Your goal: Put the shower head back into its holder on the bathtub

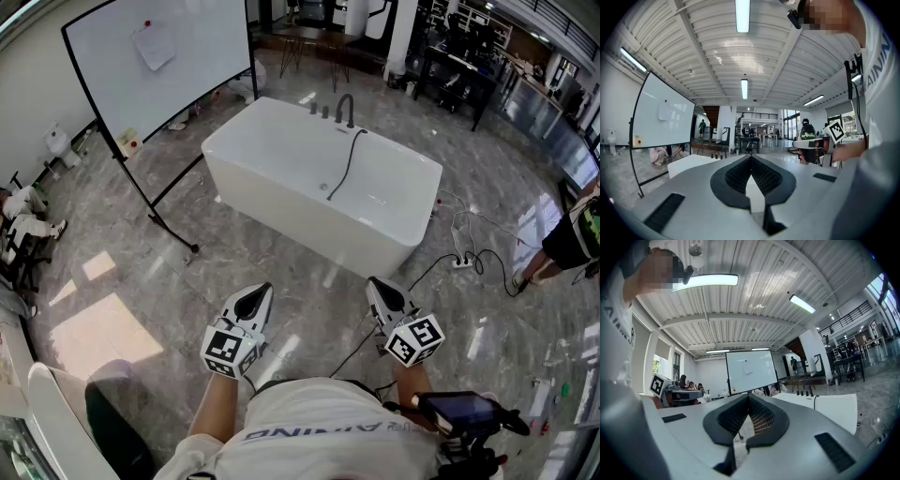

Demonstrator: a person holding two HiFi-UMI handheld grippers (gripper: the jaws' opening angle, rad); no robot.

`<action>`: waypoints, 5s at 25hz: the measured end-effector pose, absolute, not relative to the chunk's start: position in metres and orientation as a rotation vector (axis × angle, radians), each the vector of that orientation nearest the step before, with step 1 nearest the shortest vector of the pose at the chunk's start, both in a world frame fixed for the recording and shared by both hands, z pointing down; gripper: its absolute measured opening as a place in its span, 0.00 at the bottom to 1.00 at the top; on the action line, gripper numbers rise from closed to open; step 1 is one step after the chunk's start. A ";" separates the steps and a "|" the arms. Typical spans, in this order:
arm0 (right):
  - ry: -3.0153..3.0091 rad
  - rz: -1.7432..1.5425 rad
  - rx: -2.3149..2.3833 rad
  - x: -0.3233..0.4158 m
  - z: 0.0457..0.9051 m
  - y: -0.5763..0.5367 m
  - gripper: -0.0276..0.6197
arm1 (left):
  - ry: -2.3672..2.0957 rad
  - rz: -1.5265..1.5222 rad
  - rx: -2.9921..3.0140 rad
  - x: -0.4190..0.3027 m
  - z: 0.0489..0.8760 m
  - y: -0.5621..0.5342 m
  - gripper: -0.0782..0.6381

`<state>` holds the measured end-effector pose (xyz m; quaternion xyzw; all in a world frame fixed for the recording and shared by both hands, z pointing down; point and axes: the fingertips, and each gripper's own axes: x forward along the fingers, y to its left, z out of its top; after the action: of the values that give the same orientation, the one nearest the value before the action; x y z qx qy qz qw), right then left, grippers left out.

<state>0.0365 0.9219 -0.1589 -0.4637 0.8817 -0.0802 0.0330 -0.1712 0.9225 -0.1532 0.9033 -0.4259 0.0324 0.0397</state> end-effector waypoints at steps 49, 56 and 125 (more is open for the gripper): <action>2.799 -0.428 -1.387 0.117 -0.095 0.818 0.06 | -1.304 0.160 2.708 -0.071 -0.120 0.801 0.13; 2.813 -0.465 -1.409 0.073 -0.090 0.747 0.06 | -1.253 0.156 2.716 -0.099 -0.117 0.723 0.13; 2.382 -0.683 -1.973 0.200 -0.009 0.149 0.06 | -0.716 0.330 2.803 0.017 -0.035 0.065 0.13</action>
<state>0.2003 0.1486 -0.0086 -0.6228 0.7520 -0.2156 -0.0131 0.0171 0.0655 -0.0351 0.9563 -0.2442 0.1126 0.1147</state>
